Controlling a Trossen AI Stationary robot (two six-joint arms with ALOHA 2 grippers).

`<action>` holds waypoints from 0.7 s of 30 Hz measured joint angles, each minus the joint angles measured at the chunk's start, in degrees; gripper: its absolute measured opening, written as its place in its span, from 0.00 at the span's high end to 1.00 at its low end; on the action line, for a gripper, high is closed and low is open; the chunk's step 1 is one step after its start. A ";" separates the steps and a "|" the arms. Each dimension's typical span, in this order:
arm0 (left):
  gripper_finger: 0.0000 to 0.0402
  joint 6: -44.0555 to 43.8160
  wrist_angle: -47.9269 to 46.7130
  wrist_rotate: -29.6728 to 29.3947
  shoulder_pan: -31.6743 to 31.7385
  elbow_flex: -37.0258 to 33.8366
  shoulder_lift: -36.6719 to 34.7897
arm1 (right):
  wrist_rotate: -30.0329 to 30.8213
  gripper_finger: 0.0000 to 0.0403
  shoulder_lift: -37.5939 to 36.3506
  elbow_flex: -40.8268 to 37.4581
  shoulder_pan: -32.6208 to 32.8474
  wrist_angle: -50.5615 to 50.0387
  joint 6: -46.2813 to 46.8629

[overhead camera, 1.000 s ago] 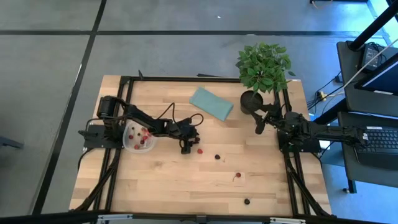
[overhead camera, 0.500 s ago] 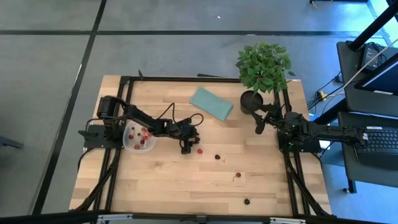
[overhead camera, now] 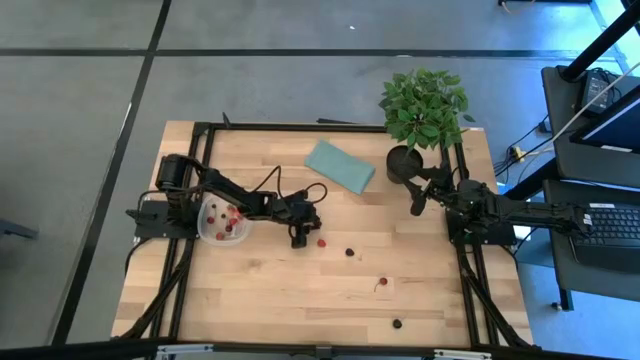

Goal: Pick and placing Produce into tupperware
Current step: Put the top blackberry into the transparent bin

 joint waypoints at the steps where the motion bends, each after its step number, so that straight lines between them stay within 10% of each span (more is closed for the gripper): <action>1: 0.70 0.02 0.00 0.00 0.00 0.00 0.00 | 0.00 0.46 0.00 0.00 0.00 0.00 0.00; 14: 0.74 -1.07 -1.33 0.53 0.00 -0.02 -1.64 | -0.01 0.46 0.01 0.00 -0.02 0.00 0.00; 21: 0.78 -2.83 -17.50 0.64 0.72 0.02 -13.85 | -0.01 0.46 0.02 0.00 -0.02 0.00 0.00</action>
